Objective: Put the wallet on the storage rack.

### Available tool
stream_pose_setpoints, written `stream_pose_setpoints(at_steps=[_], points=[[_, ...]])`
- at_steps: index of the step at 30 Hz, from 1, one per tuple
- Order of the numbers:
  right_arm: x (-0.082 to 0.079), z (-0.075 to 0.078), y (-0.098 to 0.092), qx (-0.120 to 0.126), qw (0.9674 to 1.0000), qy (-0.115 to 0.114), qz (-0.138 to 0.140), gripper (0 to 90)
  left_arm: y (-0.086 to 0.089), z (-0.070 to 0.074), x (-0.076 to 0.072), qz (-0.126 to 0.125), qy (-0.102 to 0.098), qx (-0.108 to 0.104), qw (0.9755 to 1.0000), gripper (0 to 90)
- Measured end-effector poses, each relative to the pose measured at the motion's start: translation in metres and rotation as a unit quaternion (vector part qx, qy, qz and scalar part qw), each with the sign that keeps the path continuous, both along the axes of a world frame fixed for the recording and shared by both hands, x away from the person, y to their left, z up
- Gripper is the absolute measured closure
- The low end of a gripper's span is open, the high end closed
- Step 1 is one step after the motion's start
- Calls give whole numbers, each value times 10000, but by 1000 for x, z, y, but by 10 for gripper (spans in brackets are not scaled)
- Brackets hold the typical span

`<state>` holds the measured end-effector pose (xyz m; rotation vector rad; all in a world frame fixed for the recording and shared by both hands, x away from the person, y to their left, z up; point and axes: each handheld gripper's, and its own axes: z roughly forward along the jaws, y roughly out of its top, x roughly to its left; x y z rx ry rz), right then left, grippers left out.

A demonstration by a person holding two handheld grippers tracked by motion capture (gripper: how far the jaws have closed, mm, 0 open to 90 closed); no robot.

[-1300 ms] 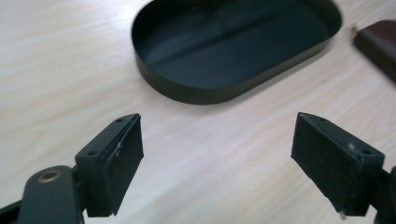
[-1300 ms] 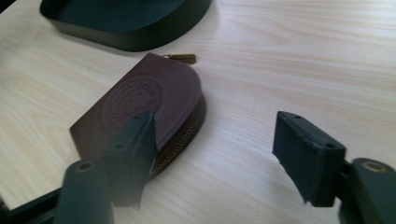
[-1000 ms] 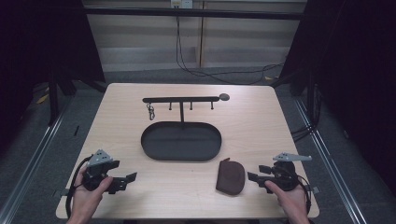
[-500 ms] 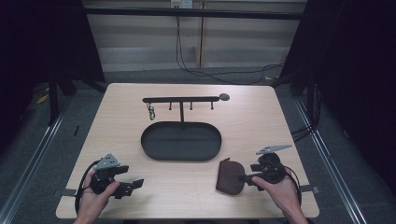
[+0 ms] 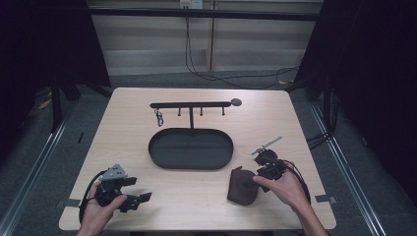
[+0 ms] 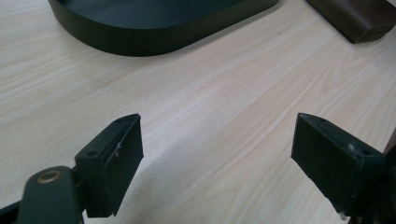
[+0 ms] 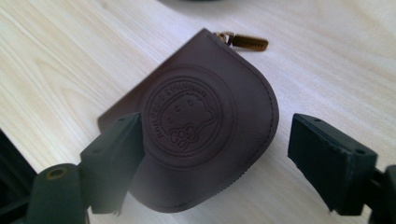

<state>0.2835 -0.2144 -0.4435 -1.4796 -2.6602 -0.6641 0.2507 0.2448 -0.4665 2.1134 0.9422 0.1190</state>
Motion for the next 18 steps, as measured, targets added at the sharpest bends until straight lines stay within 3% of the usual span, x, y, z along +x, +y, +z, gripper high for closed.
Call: stream_pose_setpoints(at_steps=[7,9,14,18], points=[[16,-2,9,-416,9987,228,160,174,0,-1,0,-9,42,30,10000,165],[19,-2,11,-403,9985,265,240,180,0,-1,0,1,39,37,10000,165],[28,-6,20,-693,9960,426,360,171,-1,-2,0,-36,69,41,10000,166],[29,-9,26,-720,9947,560,475,169,0,-2,0,-52,90,29,9999,167]])
